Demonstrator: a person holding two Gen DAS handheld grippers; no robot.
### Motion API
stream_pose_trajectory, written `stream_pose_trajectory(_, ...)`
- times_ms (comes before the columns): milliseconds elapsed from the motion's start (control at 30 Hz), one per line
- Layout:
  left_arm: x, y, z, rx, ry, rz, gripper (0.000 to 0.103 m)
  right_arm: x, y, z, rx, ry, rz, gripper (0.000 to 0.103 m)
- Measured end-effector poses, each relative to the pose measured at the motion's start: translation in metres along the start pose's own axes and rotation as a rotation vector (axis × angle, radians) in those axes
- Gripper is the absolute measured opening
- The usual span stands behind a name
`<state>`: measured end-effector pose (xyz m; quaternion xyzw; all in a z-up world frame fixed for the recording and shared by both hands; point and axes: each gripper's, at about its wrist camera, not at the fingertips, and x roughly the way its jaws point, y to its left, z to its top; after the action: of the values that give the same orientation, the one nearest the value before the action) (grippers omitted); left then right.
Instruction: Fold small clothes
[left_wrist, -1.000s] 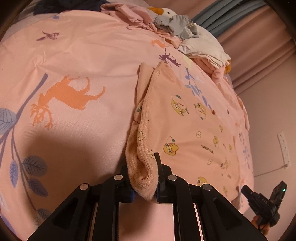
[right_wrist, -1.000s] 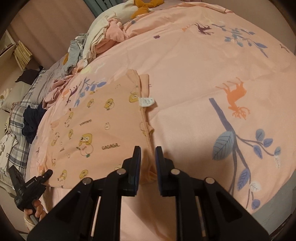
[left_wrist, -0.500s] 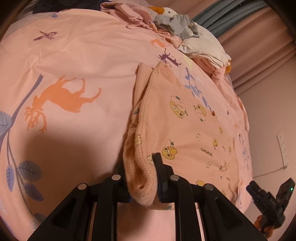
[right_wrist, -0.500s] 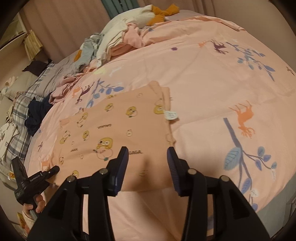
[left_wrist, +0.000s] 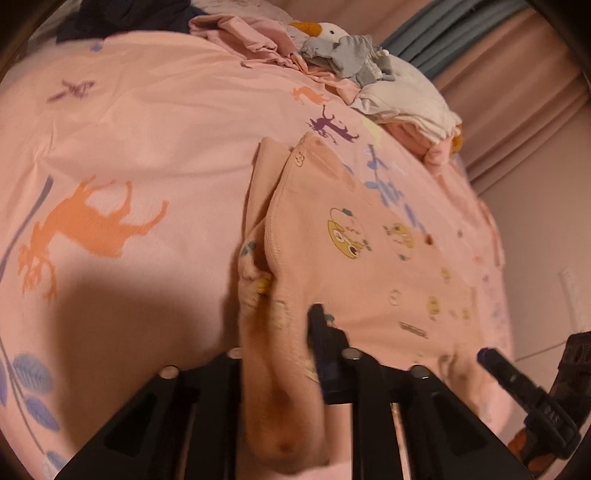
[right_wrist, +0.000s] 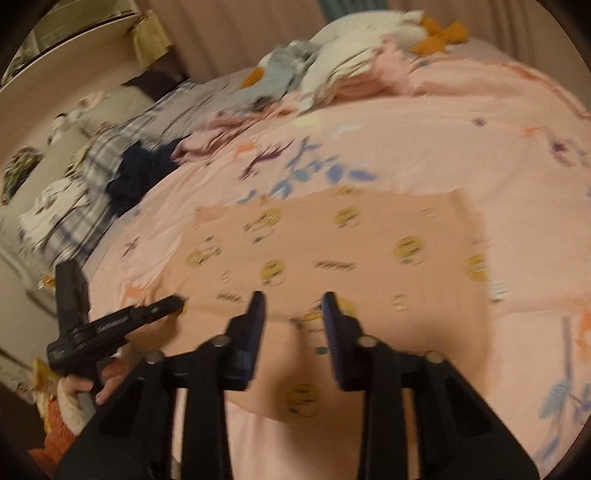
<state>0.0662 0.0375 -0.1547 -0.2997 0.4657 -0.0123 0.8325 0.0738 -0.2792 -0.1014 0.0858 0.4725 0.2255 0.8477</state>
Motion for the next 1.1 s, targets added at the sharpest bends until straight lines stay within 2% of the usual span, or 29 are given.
stream_pose_trajectory(100, -0.001, -0.010, -0.002, 0.055, -0.034, 0.046, 0.009, 0.034, -0.001, -0.012, 0.011, 0.090, 0.058, 0.017)
stream_pose_trajectory(200, -0.003, -0.030, -0.007, 0.174, -0.079, 0.134, 0.006, 0.059, -0.005, -0.024, 0.002, 0.149, 0.012, 0.010)
stream_pose_trajectory(267, -0.003, -0.040, -0.009, 0.217, -0.104, 0.158, 0.006, 0.056, -0.018, -0.024, 0.088, 0.138, 0.081, 0.010)
stream_pose_trajectory(367, -0.005, -0.059, -0.007, 0.257, -0.129, 0.138, 0.006, 0.045, -0.043, -0.020, 0.214, 0.120, 0.175, 0.015)
stream_pose_trajectory(533, -0.004, -0.103, -0.004, 0.372, -0.173, 0.053, 0.006, 0.015, -0.081, -0.027, 0.335, 0.049, 0.180, 0.016)
stream_pose_trajectory(600, 0.008, -0.127, -0.015, 0.464, -0.152, 0.034, 0.006, 0.003, -0.093, -0.028, 0.373, 0.017, 0.186, 0.016)
stream_pose_trajectory(667, 0.026, -0.147, -0.038, 0.580, -0.086, 0.009, 0.006, -0.006, -0.103, -0.029, 0.400, -0.013, 0.168, 0.016)
stream_pose_trajectory(733, 0.044, -0.163, -0.063, 0.697, -0.046, 0.060, 0.006, -0.015, -0.114, -0.031, 0.431, -0.028, 0.159, 0.018)
stream_pose_trajectory(800, 0.046, -0.171, -0.076, 0.766, -0.103, 0.144, 0.006, -0.024, -0.126, -0.034, 0.472, -0.049, 0.157, 0.018)
stream_pose_trajectory(867, 0.043, -0.174, -0.076, 0.776, -0.090, 0.143, 0.008, -0.027, -0.133, -0.034, 0.506, -0.062, 0.169, 0.018)
stream_pose_trajectory(900, 0.041, -0.172, -0.071, 0.755, -0.064, 0.116, 0.014, -0.029, -0.135, -0.034, 0.519, -0.064, 0.183, 0.018)
stream_pose_trajectory(933, 0.038, -0.169, -0.067, 0.722, -0.034, 0.083, 0.027, -0.029, -0.137, -0.034, 0.525, -0.062, 0.193, 0.020)
stream_pose_trajectory(1000, 0.032, -0.162, -0.056, 0.637, 0.032, 0.014, 0.046, -0.028, -0.135, -0.034, 0.529, -0.049, 0.203, 0.026)
stream_pose_trajectory(1033, 0.028, -0.160, -0.052, 0.595, 0.051, -0.016, 0.049, -0.027, -0.133, -0.033, 0.529, -0.044, 0.206, 0.031)
stream_pose_trajectory(1100, 0.014, -0.154, -0.048, 0.524, 0.047, -0.049, 0.050, -0.025, -0.128, -0.030, 0.524, -0.035, 0.225, 0.040)
